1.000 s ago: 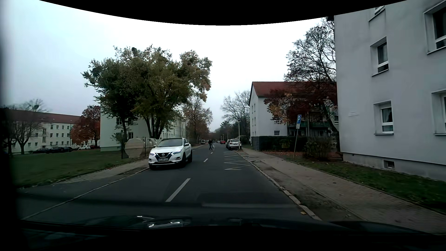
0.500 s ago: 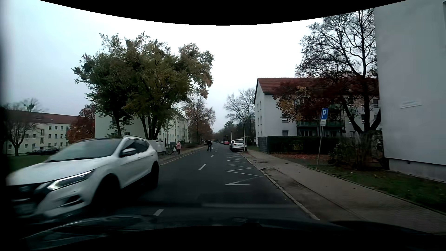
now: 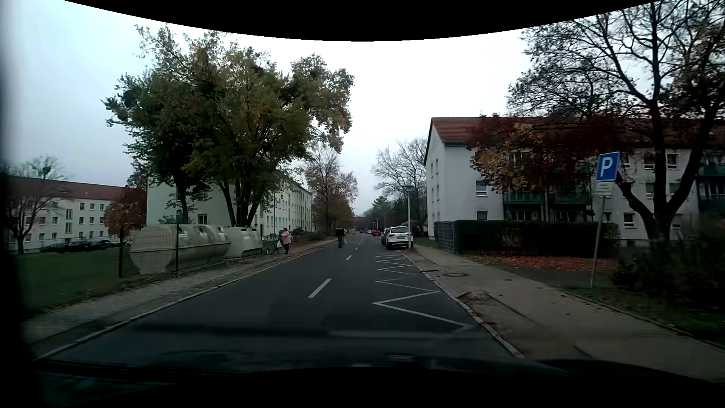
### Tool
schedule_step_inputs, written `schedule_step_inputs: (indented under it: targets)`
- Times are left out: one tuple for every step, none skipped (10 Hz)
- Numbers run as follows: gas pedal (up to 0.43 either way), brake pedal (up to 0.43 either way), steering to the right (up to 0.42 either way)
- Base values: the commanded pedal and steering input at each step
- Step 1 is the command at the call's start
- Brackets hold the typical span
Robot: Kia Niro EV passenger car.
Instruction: Follow the waypoints while adhering to traffic rules and regulations
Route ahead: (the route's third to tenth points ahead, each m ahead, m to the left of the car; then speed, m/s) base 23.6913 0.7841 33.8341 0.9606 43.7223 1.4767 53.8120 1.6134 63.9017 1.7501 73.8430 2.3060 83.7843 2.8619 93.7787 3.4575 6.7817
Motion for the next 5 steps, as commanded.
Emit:
schedule_step_inputs:
  targets:
    - [0.150,0.000,-0.038]
    - [0.150,0.000,-0.038]
    - [0.150,0.000,-0.039]
    - [0.150,0.000,-0.038]
    - [0.150,0.000,-0.039]
